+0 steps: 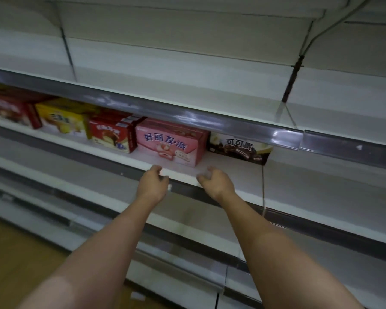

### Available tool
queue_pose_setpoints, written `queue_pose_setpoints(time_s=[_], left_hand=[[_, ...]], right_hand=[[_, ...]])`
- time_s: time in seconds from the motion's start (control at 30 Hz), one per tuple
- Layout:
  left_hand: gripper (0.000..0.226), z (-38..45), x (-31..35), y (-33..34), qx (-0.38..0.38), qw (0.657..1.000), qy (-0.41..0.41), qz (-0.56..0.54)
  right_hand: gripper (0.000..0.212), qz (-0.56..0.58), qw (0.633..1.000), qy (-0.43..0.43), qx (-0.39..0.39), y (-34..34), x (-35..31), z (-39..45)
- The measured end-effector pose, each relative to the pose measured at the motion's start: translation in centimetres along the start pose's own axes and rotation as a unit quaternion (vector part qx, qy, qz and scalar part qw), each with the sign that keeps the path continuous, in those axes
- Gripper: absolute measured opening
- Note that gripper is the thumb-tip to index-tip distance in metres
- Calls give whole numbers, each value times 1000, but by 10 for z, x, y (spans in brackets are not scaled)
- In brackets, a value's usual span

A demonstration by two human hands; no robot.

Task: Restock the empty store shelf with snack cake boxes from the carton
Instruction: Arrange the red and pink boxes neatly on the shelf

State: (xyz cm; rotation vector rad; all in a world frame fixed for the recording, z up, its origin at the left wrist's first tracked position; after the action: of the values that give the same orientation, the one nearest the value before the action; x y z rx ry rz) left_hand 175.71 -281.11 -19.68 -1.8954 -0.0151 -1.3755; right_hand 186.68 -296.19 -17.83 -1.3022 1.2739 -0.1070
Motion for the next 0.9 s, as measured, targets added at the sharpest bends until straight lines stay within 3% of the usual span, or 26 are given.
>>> queue_pose_setpoints(time_s=[0.23, 0.57, 0.9], left_hand=[[42, -73, -113, -98, 90, 990, -109, -13], [45, -200, -291, -262, 195, 948, -247, -38], [41, -356, -450, -402, 274, 866, -416, -36]], right_hand=[[61, -80, 990, -71, -96, 92, -85, -16], [64, -156, 945, -163, -238, 288, -245, -51], [63, -231, 873, -262, -341, 497, -412, -111]])
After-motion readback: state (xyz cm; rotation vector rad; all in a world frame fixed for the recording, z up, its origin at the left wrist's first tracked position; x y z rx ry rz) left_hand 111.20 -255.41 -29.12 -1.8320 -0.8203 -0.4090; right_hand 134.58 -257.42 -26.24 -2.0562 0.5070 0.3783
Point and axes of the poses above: each hand's wrist, its own z-axis towards the middle knuckle, its own y-axis out of the palm, x = y × z, the point moved 4 cm from there along z, towards the middle knuckle, and after that the axes turned 14 degrees about -x, right-handed, at the moved point
